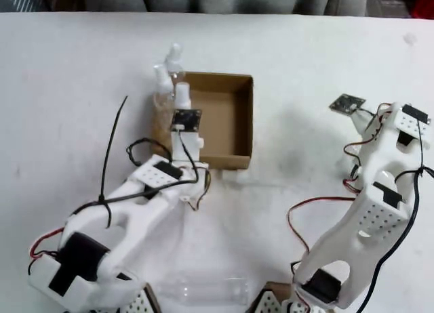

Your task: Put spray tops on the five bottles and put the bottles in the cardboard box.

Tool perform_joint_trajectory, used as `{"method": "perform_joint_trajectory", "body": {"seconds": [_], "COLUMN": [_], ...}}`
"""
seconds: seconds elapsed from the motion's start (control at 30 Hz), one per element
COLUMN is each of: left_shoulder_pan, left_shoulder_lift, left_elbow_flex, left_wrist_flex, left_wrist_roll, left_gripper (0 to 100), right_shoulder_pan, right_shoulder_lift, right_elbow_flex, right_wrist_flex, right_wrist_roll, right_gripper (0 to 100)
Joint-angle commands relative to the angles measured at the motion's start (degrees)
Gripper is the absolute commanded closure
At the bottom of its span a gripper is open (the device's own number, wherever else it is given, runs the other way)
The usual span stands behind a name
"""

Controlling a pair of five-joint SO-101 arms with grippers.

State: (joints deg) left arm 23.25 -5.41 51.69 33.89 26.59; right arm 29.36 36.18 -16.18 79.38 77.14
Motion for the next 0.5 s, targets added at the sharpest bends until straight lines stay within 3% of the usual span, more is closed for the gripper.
{"method": "perform_joint_trajectory", "body": {"seconds": [0.0, 0.13, 0.23, 0.47], "left_shoulder_pan": [0.84, 0.84, 0.84, 0.84], "left_shoulder_lift": [-0.04, -0.04, -0.04, -0.04], "left_elbow_flex": [-2.29, -2.29, -2.29, -2.29], "left_wrist_flex": [0.26, 0.26, 0.26, 0.26], "left_wrist_roll": [-0.62, -0.62, -0.62, -0.62], "left_gripper": [98, 98, 98, 98], "right_shoulder_pan": [0.84, 2.15, 3.65, 8.04], "right_shoulder_lift": [-0.84, -0.84, -0.84, -3.47], "right_elbow_flex": [-8.0, -18.11, -22.24, -23.82], "right_wrist_flex": [8.75, 18.86, 19.03, 19.12], "right_wrist_roll": [0.18, -4.13, -9.76, -15.3], "right_gripper": [98.4, 98.3, 98.2, 98.2]}}
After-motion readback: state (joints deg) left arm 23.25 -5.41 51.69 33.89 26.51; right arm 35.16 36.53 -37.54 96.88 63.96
